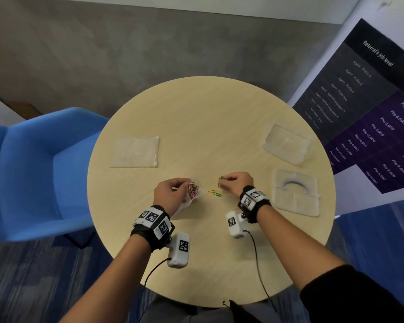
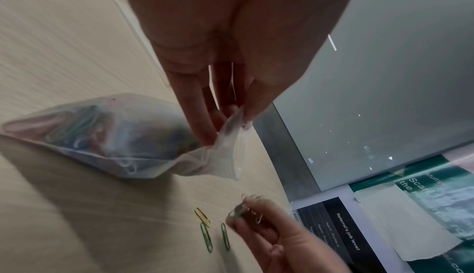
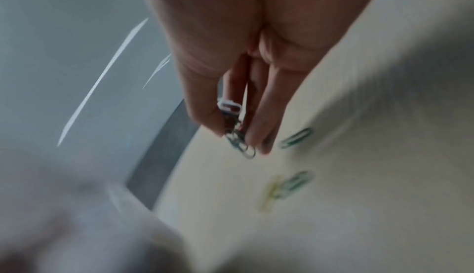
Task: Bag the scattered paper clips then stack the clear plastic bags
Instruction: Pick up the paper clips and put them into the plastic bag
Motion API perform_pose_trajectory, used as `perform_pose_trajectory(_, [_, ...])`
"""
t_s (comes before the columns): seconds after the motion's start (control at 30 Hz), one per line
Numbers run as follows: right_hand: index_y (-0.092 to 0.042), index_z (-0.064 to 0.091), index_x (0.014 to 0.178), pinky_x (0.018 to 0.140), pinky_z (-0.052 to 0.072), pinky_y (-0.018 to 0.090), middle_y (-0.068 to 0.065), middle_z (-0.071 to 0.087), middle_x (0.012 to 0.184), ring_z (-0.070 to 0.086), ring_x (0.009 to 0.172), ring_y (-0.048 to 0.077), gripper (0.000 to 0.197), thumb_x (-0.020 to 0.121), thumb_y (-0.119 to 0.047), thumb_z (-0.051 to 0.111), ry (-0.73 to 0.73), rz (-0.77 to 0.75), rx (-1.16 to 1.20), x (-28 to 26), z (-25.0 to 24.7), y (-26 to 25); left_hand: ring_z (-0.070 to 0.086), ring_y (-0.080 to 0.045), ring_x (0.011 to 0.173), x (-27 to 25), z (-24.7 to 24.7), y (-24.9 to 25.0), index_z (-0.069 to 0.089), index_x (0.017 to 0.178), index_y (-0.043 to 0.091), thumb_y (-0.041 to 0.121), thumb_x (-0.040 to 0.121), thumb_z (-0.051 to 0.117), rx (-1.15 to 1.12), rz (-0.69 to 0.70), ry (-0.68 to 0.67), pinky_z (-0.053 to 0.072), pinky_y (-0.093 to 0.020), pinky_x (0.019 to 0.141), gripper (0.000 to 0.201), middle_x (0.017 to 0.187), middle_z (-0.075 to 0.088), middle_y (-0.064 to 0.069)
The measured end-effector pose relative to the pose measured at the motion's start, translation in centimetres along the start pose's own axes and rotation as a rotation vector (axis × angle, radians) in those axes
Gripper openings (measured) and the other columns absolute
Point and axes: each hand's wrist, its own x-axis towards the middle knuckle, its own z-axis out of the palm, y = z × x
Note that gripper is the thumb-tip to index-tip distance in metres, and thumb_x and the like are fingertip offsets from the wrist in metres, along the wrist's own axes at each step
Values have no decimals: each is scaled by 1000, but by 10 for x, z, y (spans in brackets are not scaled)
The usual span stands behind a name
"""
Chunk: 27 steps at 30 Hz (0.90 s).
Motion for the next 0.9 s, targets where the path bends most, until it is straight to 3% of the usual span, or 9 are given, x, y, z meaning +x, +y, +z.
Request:
perform_pose_trajectory(0.1, [3, 71, 85, 85, 58, 34, 23, 71, 92, 71, 85, 32, 11, 76, 2, 76, -203, 165, 626, -15, 1, -18, 63, -16, 69, 3, 4, -1, 73, 94, 5, 9, 94, 60, 10, 3, -1, 52, -13, 49, 13, 90, 66, -15])
perform_pose_trajectory(0.2, [5, 70, 88, 85, 58, 34, 17, 71, 84, 70, 79, 28, 10, 78, 3, 73, -353, 104, 716, -34, 20, -35, 66, -16, 68, 7, 7, -5, 74, 96, 8, 12, 94, 61, 84, 51, 22, 59, -22, 60, 14, 85, 71, -12])
perform_pose_trajectory(0.27, [-1, 74, 90, 85, 59, 37, 12, 73, 87, 72, 81, 24, 14, 77, -6, 77, -334, -18, 449, -40, 34, -37, 71, -20, 73, 11, 6, -9, 76, 97, 14, 17, 92, 62, 167, 95, 27, 61, -35, 75, 15, 85, 74, -9])
perform_pose_trajectory(0.37, [-13, 77, 101, 87, 57, 30, 4, 76, 95, 71, 87, 13, 23, 78, -18, 76, -246, -272, -120, -45, 40, -40, 72, -22, 75, 14, 4, -11, 77, 95, 18, 18, 91, 63, 180, 105, 25, 60, -43, 80, 15, 82, 75, -5])
perform_pose_trajectory(0.5, [-11, 70, 117, 103, 43, 22, 9, 69, 119, 63, 111, 18, 34, 87, 0, 58, -368, -422, -400, -50, 35, -55, 72, -26, 76, 16, 0, -11, 76, 88, 27, 19, 91, 63, 143, 112, 37, 60, -47, 80, 15, 78, 73, -4])
perform_pose_trajectory(0.6, [-10, 76, 103, 94, 54, 29, 8, 74, 105, 71, 94, 17, 27, 88, 2, 57, -346, -412, -279, -49, 26, -61, 72, -26, 76, 18, -1, -13, 76, 87, 28, 20, 90, 64, 125, 106, 32, 60, -47, 79, 16, 77, 74, -5])
perform_pose_trajectory(0.7, [-13, 77, 87, 81, 60, 33, 3, 75, 86, 72, 77, 14, 24, 87, 1, 58, -166, -314, -168, -31, 9, -49, 73, -29, 76, 19, -3, -17, 77, 86, 28, 20, 90, 64, 94, 93, 42, 60, -48, 80, 16, 77, 73, -8])
perform_pose_trajectory(0.8, [-14, 74, 103, 91, 53, 29, 7, 71, 109, 67, 97, 21, 25, 88, -2, 57, 7, -179, -419, -12, -4, -18, 73, -27, 84, 21, -7, -20, 78, 88, 25, 23, 89, 66, 50, 74, 46, 61, -46, 81, 13, 82, 73, -11])
perform_pose_trajectory(0.9, [-9, 56, 132, 106, 41, 34, 13, 52, 138, 50, 127, 28, 39, 94, -4, 49, -19, -106, -640, -13, 6, 12, 73, -24, 86, 22, -10, -22, 78, 92, 22, 25, 89, 67, 26, 64, 46, 61, -44, 81, 12, 85, 74, -11])
